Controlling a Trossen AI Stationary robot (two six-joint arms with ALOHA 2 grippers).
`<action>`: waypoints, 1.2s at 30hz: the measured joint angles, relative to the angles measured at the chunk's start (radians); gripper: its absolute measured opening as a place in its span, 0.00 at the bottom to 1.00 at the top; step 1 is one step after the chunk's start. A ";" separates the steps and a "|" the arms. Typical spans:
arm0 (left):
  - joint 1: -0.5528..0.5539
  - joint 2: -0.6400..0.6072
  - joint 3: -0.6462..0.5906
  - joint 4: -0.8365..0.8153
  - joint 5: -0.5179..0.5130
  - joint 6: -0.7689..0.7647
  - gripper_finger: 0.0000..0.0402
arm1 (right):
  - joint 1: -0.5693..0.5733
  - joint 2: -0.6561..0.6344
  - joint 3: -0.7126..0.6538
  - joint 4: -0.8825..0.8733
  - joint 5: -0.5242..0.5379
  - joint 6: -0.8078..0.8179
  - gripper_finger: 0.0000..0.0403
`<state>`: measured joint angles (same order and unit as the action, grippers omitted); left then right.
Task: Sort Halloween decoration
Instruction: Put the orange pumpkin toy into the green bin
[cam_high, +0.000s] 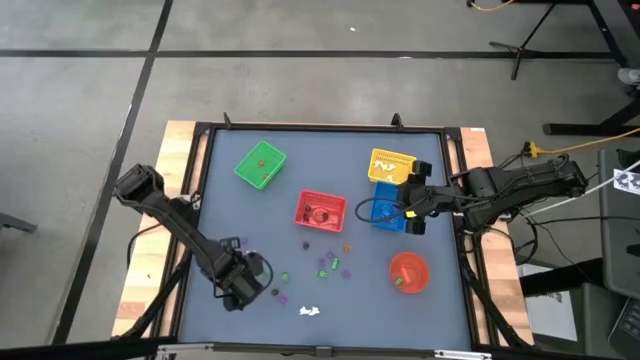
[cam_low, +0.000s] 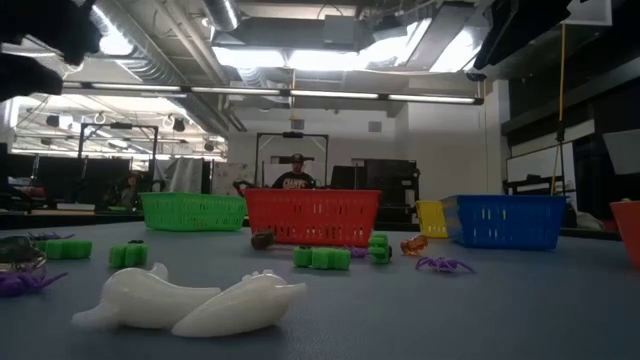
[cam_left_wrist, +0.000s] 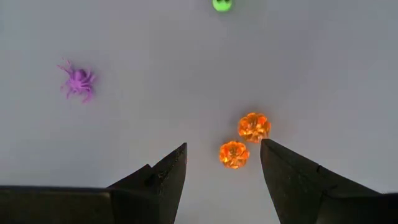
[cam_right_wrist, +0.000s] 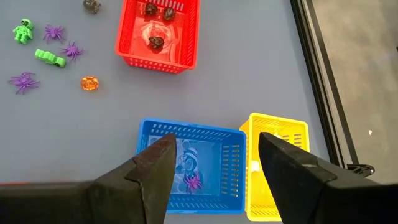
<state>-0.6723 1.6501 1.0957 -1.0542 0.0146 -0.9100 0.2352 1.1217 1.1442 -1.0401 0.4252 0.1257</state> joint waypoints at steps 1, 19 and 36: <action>-0.007 0.000 -0.006 0.005 0.002 0.000 0.47 | 0.000 0.000 0.000 0.000 0.000 0.000 0.56; -0.082 0.000 -0.174 0.297 0.005 0.000 0.47 | 0.000 0.000 0.000 0.000 0.000 0.000 0.56; -0.084 -0.005 -0.246 0.399 0.005 0.000 0.45 | 0.000 0.000 0.000 0.000 0.000 0.000 0.56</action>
<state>-0.7559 1.6455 0.8494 -0.6550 0.0193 -0.9096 0.2352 1.1217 1.1442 -1.0405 0.4252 0.1260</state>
